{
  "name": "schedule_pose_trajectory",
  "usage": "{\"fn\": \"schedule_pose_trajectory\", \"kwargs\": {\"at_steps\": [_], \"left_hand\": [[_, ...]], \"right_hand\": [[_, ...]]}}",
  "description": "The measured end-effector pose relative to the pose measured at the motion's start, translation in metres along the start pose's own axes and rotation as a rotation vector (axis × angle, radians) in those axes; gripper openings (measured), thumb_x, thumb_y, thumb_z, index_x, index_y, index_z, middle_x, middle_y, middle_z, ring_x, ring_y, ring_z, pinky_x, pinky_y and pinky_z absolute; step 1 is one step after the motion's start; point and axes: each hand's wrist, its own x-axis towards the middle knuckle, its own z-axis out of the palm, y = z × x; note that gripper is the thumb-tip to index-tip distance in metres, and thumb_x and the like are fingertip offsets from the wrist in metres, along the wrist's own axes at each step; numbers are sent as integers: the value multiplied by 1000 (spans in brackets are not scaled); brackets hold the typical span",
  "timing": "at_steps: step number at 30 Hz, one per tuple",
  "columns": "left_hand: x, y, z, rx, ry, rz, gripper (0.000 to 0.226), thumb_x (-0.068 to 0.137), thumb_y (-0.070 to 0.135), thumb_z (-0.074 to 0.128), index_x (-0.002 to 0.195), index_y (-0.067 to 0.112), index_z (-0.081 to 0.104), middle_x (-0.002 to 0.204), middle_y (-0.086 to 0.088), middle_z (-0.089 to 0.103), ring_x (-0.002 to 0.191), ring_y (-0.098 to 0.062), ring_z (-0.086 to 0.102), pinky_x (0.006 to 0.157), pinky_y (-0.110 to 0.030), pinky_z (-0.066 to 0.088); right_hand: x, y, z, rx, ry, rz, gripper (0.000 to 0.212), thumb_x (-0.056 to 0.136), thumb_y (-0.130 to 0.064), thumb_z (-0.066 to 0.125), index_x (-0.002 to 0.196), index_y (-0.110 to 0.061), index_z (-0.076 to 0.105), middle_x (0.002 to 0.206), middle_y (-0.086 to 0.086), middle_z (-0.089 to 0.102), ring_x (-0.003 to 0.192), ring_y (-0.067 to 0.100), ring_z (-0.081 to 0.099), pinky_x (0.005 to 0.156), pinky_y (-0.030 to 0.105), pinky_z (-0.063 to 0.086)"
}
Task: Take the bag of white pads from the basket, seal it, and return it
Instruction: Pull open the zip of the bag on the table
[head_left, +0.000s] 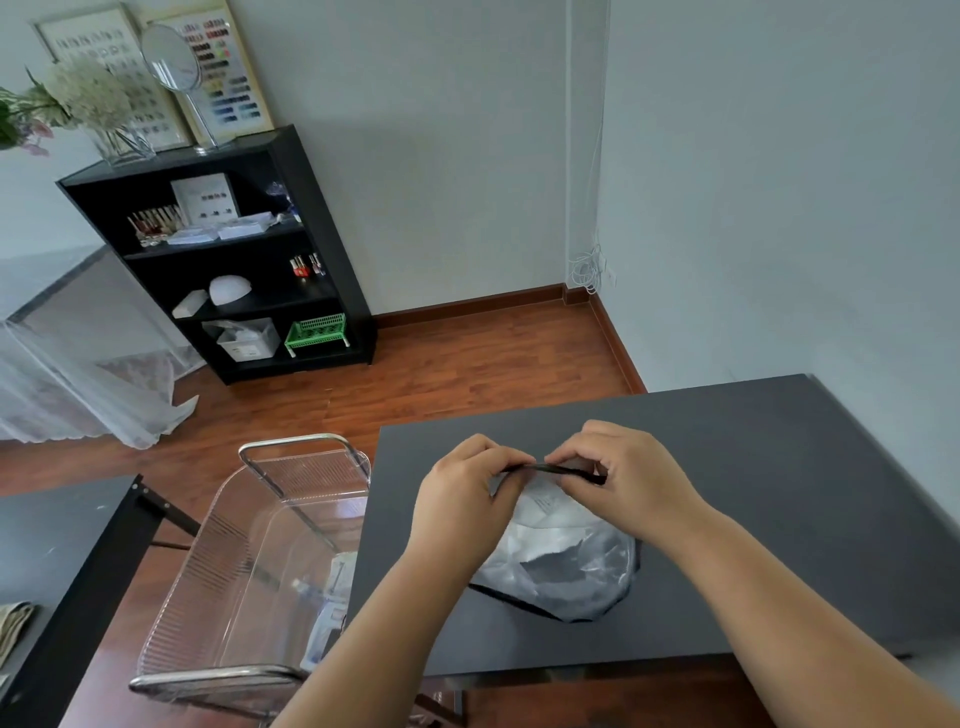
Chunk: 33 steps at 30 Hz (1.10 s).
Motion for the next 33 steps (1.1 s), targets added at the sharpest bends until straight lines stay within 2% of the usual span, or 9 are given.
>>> {"fn": "schedule_pose_trajectory", "kwargs": {"at_steps": [4, 10, 14, 17, 19, 25, 28, 31, 33], "left_hand": [[0, -8, -6, 15, 63, -11, 16, 83, 12, 75, 93, 24, 79, 84, 11, 67, 74, -6, 63, 64, -30, 53], [-6, -9, -4, 0, 61, 81, 22, 83, 4, 73, 101, 17, 75, 97, 7, 69, 85, -8, 66, 72, -31, 56], [-18, 7, 1, -60, -58, 117, 29, 93, 46, 58, 117, 30, 62, 135, 11, 52, 120, -4, 53, 94, -24, 45], [-25, 17, 10, 113, -182, 57, 63, 78, 85, 40, 122, 42, 55, 152, 15, 31, 136, -9, 35, 110, -36, 26], [-25, 20, 16, 197, -187, 16, 73, 70, 91, 41, 126, 45, 51, 154, 18, 26, 137, -9, 31, 113, -39, 20], [-14, 11, 17, 90, -22, 46, 24, 82, 41, 69, 105, 34, 71, 131, 15, 54, 114, -12, 56, 104, -37, 36], [-11, 7, 18, 42, 27, 82, 23, 82, 34, 74, 104, 31, 73, 125, 13, 59, 109, -11, 58, 97, -40, 43], [-6, 5, 19, 51, -6, 218, 27, 83, 27, 76, 109, 27, 73, 136, 1, 56, 119, -20, 56, 99, -38, 42], [-2, 3, 21, 65, -29, 279, 23, 83, 21, 76, 107, 21, 75, 134, -2, 59, 116, -23, 60, 97, -39, 47]], "right_hand": [[0, 8, -8, 65, -12, 117, 10, 76, -25, 80, 82, -31, 75, 76, -12, 61, 73, 3, 59, 65, 18, 44], [6, -3, -5, 54, 223, 163, 14, 77, -6, 76, 82, -20, 77, 74, -12, 62, 65, 4, 59, 59, 11, 44], [12, -10, -11, 264, 243, 372, 17, 78, -14, 75, 76, -31, 75, 64, -11, 66, 54, 2, 61, 54, 9, 44], [14, -14, -18, 481, 185, 492, 14, 78, -17, 73, 74, -31, 76, 70, -10, 71, 48, 11, 66, 50, 15, 49], [15, -16, -19, 560, 173, 523, 15, 77, -14, 72, 74, -29, 77, 72, -8, 72, 50, 14, 67, 53, 20, 53], [12, -20, -22, 652, 67, 522, 13, 78, -14, 77, 76, -27, 79, 64, -4, 71, 54, 11, 66, 55, 18, 51], [10, -18, -23, 692, 31, 534, 10, 79, -14, 78, 77, -24, 80, 65, -1, 72, 57, 12, 66, 57, 19, 52], [7, -18, -23, 701, -3, 524, 7, 79, -18, 78, 75, -23, 80, 61, -1, 70, 54, 9, 63, 54, 17, 50], [6, -17, -22, 708, -6, 521, 7, 80, -18, 77, 75, -21, 80, 59, 0, 69, 52, 9, 62, 53, 16, 49]]}}
